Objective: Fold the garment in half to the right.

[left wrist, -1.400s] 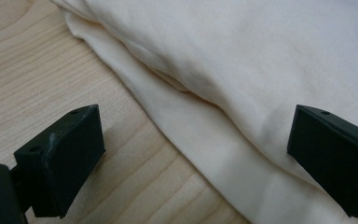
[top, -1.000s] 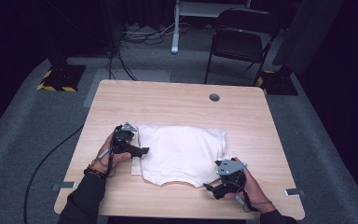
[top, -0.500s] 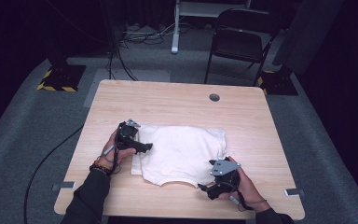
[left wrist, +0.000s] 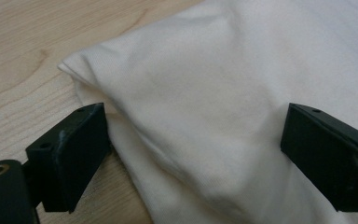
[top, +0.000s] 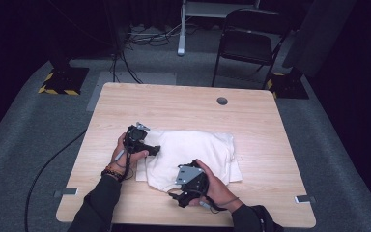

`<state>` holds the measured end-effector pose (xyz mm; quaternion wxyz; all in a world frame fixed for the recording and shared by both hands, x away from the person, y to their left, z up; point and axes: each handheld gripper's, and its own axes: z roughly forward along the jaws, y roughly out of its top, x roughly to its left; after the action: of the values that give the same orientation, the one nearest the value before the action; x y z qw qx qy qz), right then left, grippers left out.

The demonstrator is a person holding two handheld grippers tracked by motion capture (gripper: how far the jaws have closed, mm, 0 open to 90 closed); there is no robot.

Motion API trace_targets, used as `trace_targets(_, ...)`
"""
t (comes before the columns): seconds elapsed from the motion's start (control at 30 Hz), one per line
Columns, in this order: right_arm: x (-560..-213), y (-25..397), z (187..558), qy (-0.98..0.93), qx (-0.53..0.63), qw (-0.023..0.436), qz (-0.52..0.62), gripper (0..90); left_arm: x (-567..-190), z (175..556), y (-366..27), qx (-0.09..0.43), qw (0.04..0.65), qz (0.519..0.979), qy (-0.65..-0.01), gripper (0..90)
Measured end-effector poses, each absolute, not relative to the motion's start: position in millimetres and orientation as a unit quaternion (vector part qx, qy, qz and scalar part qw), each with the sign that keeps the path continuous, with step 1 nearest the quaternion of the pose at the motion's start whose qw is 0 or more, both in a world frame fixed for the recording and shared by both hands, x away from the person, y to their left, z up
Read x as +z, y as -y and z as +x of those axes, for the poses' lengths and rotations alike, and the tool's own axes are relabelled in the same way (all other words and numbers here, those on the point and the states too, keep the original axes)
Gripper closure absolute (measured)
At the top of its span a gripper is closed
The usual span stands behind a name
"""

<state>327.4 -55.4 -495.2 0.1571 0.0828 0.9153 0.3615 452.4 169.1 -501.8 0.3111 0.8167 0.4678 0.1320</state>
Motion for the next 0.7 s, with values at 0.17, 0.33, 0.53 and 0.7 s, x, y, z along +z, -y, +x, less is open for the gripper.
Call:
trace_targets(0.17,-501.2,28.2,325.2,-0.921,0.360,0.141,0.054,6.1,-501.2,451.0,-168.0,0.148,0.307,0.820,-0.460,18.1)
trace_targets(0.33,-505.0,9.3,330.9,-0.923,0.352,0.145,0.060,8.6,-500.4,448.8,-169.1,0.153,0.320,0.816,-0.456,39.1)
trace_targets(0.53,-506.6,-3.2,343.5,-0.920,0.356,0.138,0.090,9.4,-499.0,444.9,-164.3,0.152,0.324,0.824,-0.439,59.2)
trace_targets(0.7,-507.4,-10.0,357.1,-0.916,0.357,0.140,0.117,9.5,-500.2,442.5,-165.9,0.143,0.334,0.824,-0.435,66.7)
